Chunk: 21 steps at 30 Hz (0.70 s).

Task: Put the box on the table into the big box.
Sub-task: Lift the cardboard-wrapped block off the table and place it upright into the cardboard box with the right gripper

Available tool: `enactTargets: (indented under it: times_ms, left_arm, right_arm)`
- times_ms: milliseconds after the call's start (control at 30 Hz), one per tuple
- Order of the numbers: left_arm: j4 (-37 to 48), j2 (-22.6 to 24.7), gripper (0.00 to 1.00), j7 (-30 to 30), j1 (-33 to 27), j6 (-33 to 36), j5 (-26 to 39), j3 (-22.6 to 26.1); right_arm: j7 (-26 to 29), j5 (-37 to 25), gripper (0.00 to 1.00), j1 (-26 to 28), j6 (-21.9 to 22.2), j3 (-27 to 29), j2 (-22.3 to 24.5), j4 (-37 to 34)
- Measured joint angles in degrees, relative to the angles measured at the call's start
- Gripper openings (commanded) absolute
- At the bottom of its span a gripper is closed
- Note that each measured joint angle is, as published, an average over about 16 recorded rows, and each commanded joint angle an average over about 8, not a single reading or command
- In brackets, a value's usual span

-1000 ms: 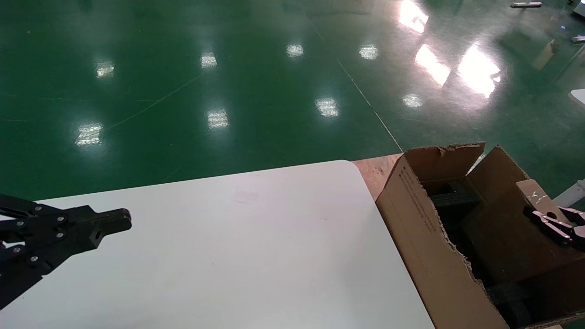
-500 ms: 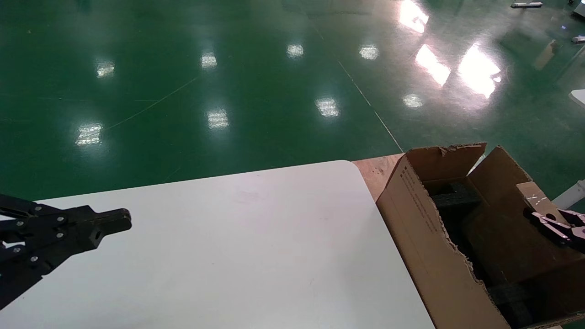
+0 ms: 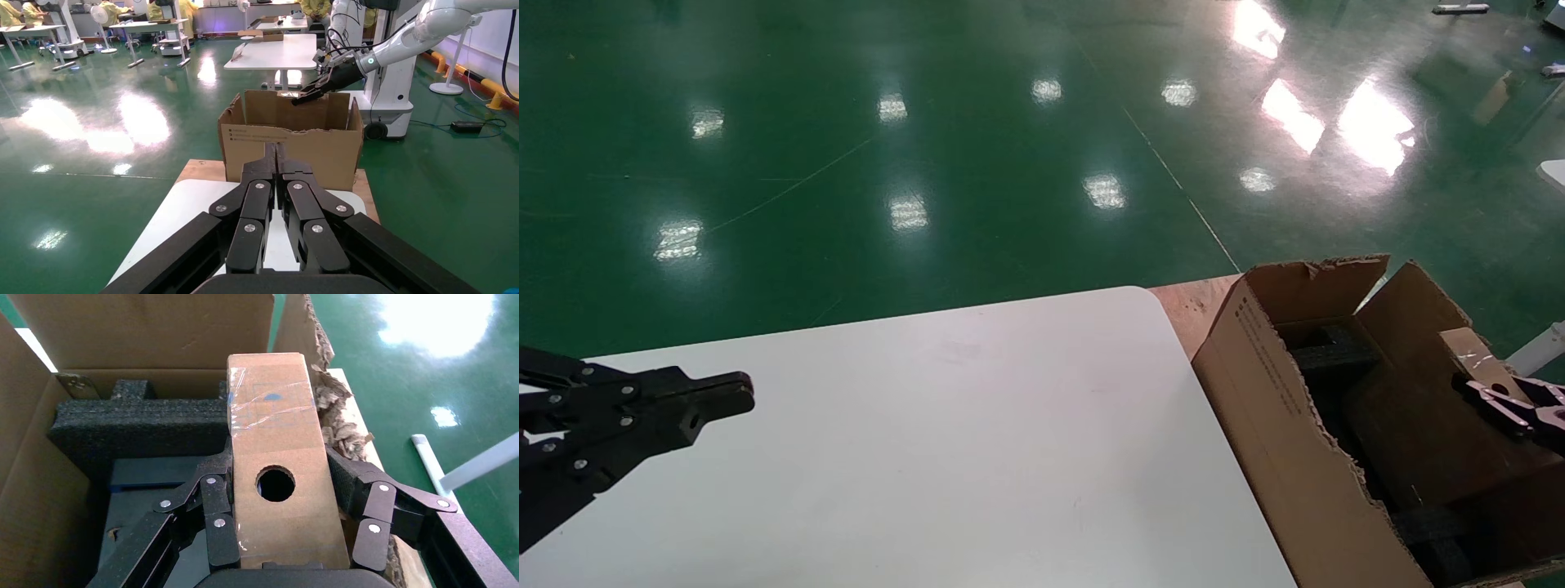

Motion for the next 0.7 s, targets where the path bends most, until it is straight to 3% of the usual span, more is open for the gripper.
enactTargets:
  times_ms: [33,100,700]
  left_arm:
    - [0.0,0.0,1.00,0.0,0.0,0.0,0.0,0.0]
    - [0.0,0.0,1.00,0.0,0.0,0.0,0.0,0.0]
    - [0.0,0.0,1.00,0.0,0.0,0.0,0.0,0.0]
  right_arm:
    - [0.1,0.0,0.95,0.0,0.2,0.0,0.0,0.1]
    - [0.2,-0.1,1.00,0.0,0.4,-0.1,0.0,0.2]
    - [0.2,-0.4,1.00,0.0,0.9,-0.2,0.0,0.2]
